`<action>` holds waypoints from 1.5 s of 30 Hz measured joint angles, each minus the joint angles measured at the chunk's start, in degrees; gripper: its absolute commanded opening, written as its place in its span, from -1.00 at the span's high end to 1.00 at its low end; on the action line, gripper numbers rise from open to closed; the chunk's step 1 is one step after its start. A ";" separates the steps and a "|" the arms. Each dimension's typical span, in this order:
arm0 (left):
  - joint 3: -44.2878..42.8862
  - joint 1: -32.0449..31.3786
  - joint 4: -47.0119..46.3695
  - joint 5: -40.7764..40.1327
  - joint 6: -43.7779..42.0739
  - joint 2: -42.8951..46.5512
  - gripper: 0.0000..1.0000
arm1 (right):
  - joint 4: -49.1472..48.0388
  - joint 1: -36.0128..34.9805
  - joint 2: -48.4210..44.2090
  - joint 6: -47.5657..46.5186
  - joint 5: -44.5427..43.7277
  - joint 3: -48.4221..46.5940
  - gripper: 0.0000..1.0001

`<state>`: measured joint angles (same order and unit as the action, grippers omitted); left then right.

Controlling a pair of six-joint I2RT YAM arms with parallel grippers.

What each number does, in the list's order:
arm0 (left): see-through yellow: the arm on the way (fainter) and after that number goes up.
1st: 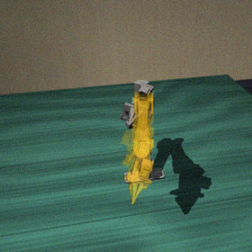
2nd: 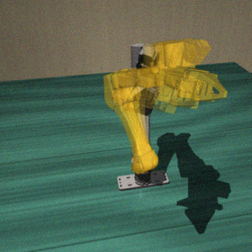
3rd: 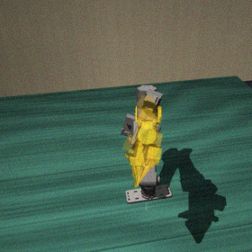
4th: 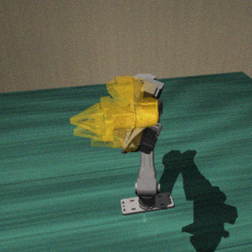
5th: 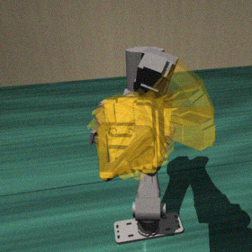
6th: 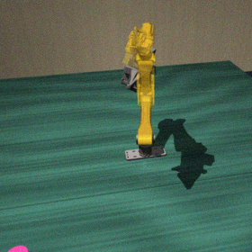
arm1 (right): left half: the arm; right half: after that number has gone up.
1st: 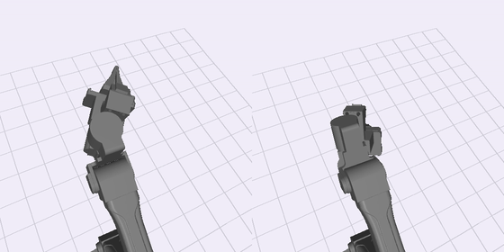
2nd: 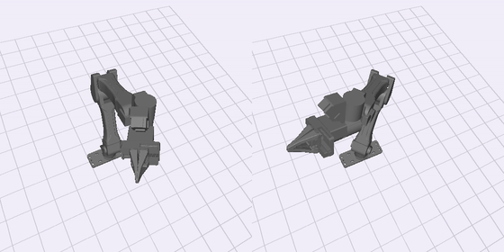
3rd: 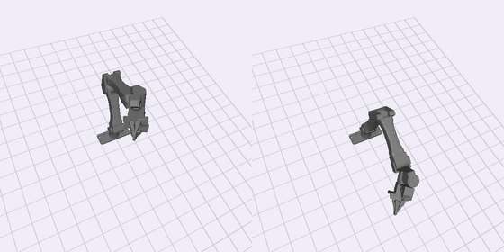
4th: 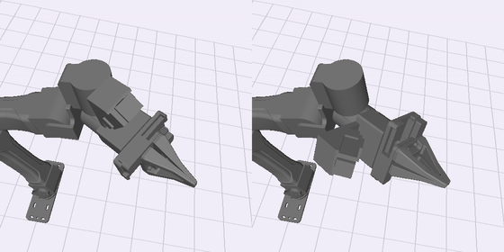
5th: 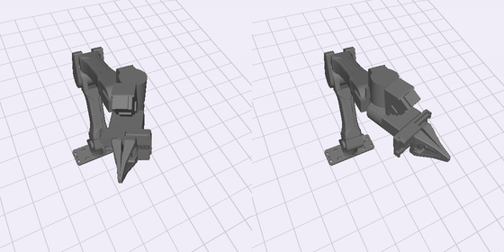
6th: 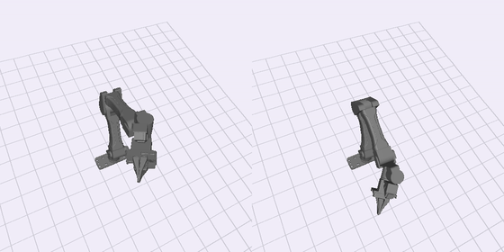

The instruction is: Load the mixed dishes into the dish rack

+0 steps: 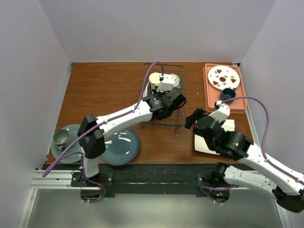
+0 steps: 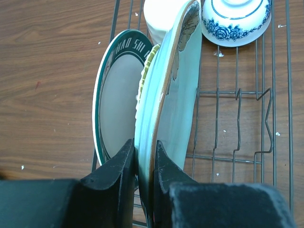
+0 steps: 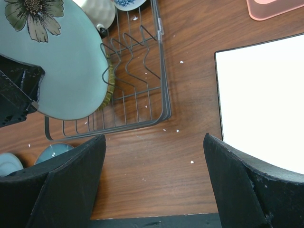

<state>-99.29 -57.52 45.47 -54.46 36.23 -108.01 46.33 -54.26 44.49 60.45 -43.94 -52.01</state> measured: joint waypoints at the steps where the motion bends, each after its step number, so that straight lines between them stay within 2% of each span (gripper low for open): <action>1: 0.11 0.00 -0.04 -0.04 0.17 0.00 0.72 | 0.00 0.00 0.00 0.00 0.00 0.00 -0.76; 4: 0.44 0.00 -0.50 -0.13 0.44 -0.02 0.65 | 0.00 0.02 -0.04 0.00 -0.02 0.02 -0.76; 15: 0.61 -0.28 -1.20 -1.38 0.70 -0.76 0.64 | -0.02 0.07 -0.04 0.07 -0.02 0.57 -0.76; 23: 0.33 -1.01 0.79 -3.28 0.94 -6.27 0.63 | 0.00 0.22 -0.07 0.28 -0.02 0.94 -0.76; 26: 0.07 -1.07 1.40 -3.61 1.46 -6.43 0.50 | 0.00 0.28 -0.33 0.44 -0.02 0.94 -0.76; 27: 0.02 -1.07 1.44 -3.61 1.73 -6.43 0.33 | 0.00 0.31 -0.42 0.46 -0.02 0.94 -0.76; 29: 0.00 -1.07 1.97 -3.63 1.73 -6.43 0.15 | 0.00 0.31 -0.52 0.52 0.00 0.94 -0.76; 30: -0.02 -1.07 2.67 -3.85 1.75 -6.43 0.01 | 0.02 0.31 -0.59 0.55 -0.02 0.94 -0.76; 31: -0.02 -1.07 3.41 -3.98 1.77 -6.43 -0.04 | 0.02 0.31 -0.66 0.61 -0.02 0.94 -0.76; 45: -1.29 -1.40 5.33 -3.85 1.62 -5.07 -0.18 | 0.02 0.33 -1.53 1.05 0.02 0.94 -0.76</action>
<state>-100.57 -58.92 50.81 -58.30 37.85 -113.08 46.35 -53.93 42.96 61.49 -43.92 -51.07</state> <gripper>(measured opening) 0.565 0.878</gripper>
